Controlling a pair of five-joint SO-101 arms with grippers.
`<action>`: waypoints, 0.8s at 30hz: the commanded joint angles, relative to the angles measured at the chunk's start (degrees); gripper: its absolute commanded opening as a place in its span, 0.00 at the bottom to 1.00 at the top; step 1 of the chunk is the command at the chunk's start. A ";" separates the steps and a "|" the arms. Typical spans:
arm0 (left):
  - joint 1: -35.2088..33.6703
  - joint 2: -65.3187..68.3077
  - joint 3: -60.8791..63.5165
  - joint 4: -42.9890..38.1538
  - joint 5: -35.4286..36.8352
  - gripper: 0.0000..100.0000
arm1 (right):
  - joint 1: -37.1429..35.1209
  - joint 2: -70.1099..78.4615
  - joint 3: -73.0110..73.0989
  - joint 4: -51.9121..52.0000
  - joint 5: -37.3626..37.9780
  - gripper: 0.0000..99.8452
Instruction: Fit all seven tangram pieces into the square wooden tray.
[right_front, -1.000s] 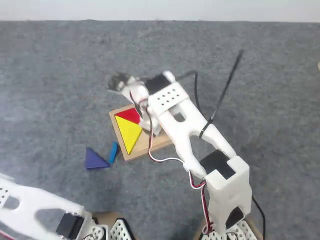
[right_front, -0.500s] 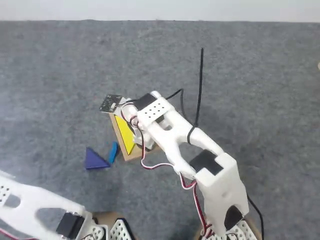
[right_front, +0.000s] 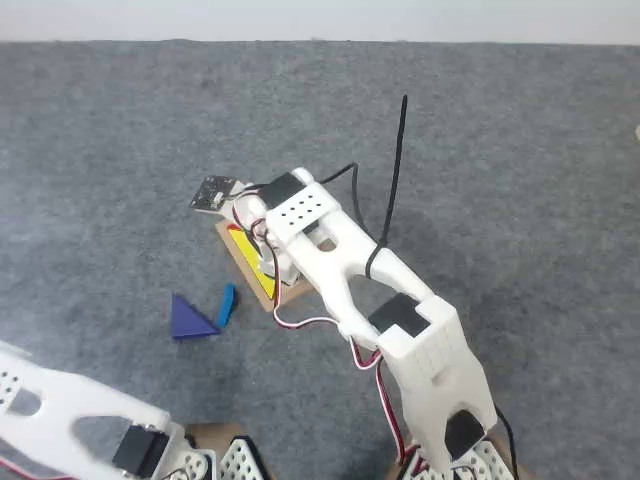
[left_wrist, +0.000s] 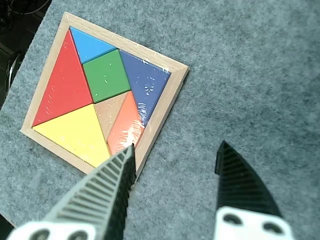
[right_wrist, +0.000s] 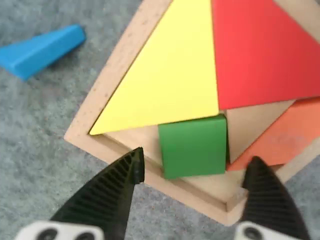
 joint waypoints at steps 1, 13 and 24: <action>-0.18 -0.44 -2.24 1.93 -0.44 0.25 | -0.57 -1.54 -3.96 1.19 -0.53 0.33; -1.23 1.41 -2.77 -0.44 -0.53 0.25 | -10.15 -1.54 -8.35 2.33 -17.41 0.33; -1.14 3.34 -2.86 1.32 -1.49 0.25 | -16.66 -0.84 -8.26 0.92 -57.49 0.33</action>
